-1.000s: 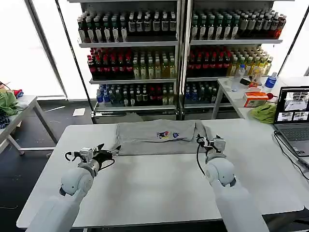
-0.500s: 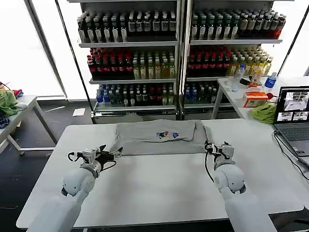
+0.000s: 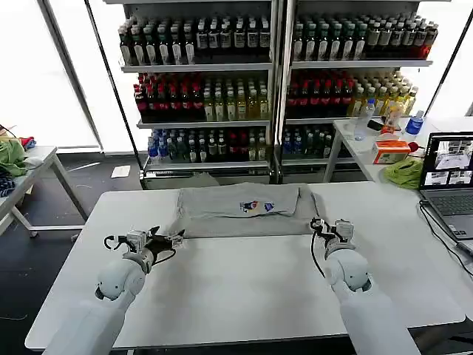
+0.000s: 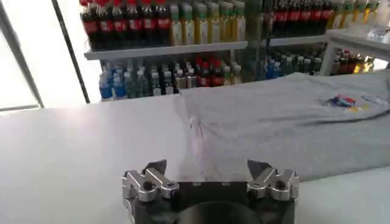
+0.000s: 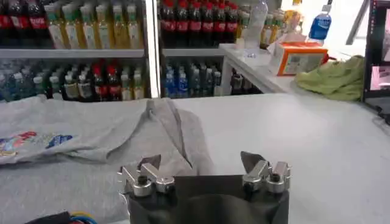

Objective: Fold and organize the clothes.

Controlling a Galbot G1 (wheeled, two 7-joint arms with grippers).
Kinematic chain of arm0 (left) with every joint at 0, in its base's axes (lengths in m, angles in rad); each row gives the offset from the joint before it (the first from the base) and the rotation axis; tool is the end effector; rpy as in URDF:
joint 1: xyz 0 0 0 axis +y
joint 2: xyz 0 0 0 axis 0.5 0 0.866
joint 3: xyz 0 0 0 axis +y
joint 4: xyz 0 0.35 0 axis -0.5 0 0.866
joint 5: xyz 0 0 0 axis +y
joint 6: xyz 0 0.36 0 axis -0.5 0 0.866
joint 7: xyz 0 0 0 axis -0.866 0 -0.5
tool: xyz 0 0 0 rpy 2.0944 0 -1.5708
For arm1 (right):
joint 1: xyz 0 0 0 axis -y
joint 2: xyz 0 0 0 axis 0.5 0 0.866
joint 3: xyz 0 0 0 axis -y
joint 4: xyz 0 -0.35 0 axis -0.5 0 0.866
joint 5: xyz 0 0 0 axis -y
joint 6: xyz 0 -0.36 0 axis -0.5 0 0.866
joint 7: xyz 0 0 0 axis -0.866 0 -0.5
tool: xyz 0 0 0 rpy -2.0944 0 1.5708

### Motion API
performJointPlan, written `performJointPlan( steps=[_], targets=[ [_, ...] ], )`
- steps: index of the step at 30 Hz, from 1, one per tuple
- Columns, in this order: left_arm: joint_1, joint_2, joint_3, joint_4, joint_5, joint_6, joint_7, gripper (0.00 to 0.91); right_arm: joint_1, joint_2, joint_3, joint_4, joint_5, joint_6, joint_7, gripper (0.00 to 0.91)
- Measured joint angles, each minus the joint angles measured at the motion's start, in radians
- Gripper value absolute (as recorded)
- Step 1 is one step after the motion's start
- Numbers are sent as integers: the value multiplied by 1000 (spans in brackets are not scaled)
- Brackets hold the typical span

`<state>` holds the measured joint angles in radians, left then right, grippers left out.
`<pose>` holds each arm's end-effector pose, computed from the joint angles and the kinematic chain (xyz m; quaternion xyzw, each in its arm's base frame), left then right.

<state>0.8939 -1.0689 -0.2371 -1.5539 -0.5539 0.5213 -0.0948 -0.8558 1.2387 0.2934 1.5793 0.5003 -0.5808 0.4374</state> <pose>0.3964 0.0821 -0.3041 -0.0750 -0.9629 -0.0285 0.2578 0.4116 -0.0355 -0.2816 -0.0815 -0.9683 0.0139 0.2359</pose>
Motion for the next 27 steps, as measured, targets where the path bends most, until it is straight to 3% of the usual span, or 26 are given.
performJointPlan(
  steps=[10,11,12,14,15,16,18,22,27],
  targets=[
    [20,-14,0,2,8,1,-1,907,-14,4,7,-25,3,1,-6,907],
    [20,-14,0,3,8,1,-1,907,-16,4,7,-25,3,1,-6,867],
    [22,-15,-1,3,10,1,-1,907,-17,4,7,-25,3,1,-7,756],
    [26,-15,-1,3,12,-1,-1,766,-22,5,7,-26,2,1,-8,534],
    [28,-15,-2,3,12,-2,-1,554,-24,7,7,-27,1,1,-8,171],
    [30,-15,-3,2,12,-2,0,302,-26,8,7,-28,0,2,-8,0],
    [33,-17,-5,2,12,-3,0,71,-32,11,6,-28,-5,3,-9,0],
    [40,-22,-6,-1,12,-8,3,0,-43,14,3,-26,-15,6,-14,0],
    [40,-28,1,-10,3,-11,4,0,-56,13,6,-19,-24,6,-16,0]
  ],
)
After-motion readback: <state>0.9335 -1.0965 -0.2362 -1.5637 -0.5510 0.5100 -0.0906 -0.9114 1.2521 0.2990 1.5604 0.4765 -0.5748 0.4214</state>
